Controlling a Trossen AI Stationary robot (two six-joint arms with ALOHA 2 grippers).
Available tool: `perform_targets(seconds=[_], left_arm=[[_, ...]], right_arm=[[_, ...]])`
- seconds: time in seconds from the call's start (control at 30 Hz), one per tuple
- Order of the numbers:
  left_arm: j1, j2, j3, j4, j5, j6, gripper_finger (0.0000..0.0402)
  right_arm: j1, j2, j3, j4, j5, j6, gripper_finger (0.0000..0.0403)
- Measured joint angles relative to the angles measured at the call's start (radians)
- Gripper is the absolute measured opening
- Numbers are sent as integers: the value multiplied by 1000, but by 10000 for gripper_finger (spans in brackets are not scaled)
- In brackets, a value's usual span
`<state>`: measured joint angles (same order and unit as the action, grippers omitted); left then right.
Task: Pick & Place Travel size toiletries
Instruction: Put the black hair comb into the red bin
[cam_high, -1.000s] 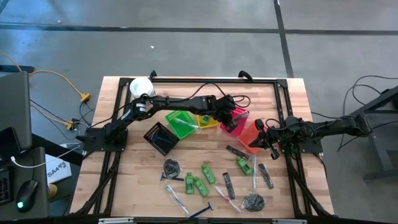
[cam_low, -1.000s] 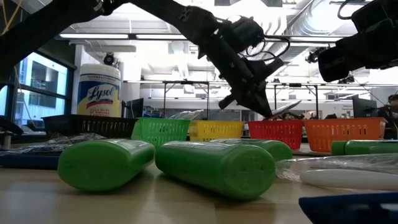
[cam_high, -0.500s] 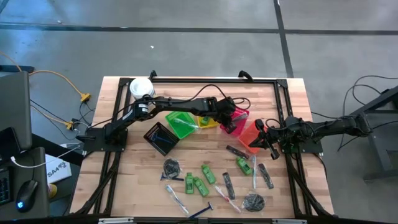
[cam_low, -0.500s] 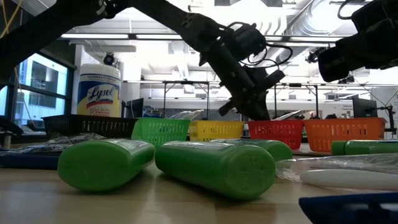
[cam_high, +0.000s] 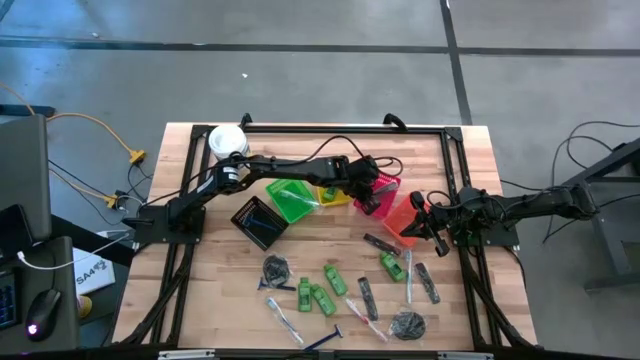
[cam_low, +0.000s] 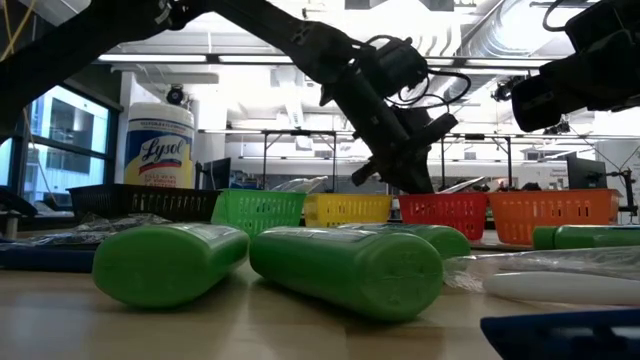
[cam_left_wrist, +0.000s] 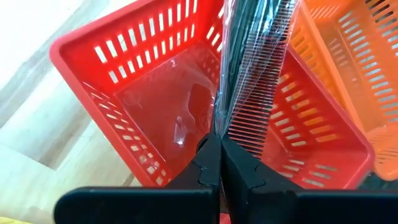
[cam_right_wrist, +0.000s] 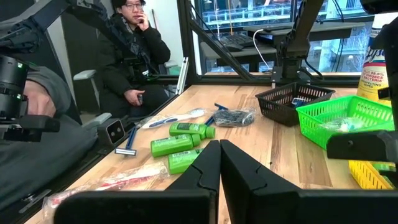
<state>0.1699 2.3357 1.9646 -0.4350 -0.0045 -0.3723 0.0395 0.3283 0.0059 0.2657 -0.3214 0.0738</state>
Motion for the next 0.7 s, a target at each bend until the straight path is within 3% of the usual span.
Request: perform_targets(seconds=[0.7], left_arm=[[0,24,-1,4,-4,-18,0]], right_arm=[[0,0,0,0,-1,0,3]])
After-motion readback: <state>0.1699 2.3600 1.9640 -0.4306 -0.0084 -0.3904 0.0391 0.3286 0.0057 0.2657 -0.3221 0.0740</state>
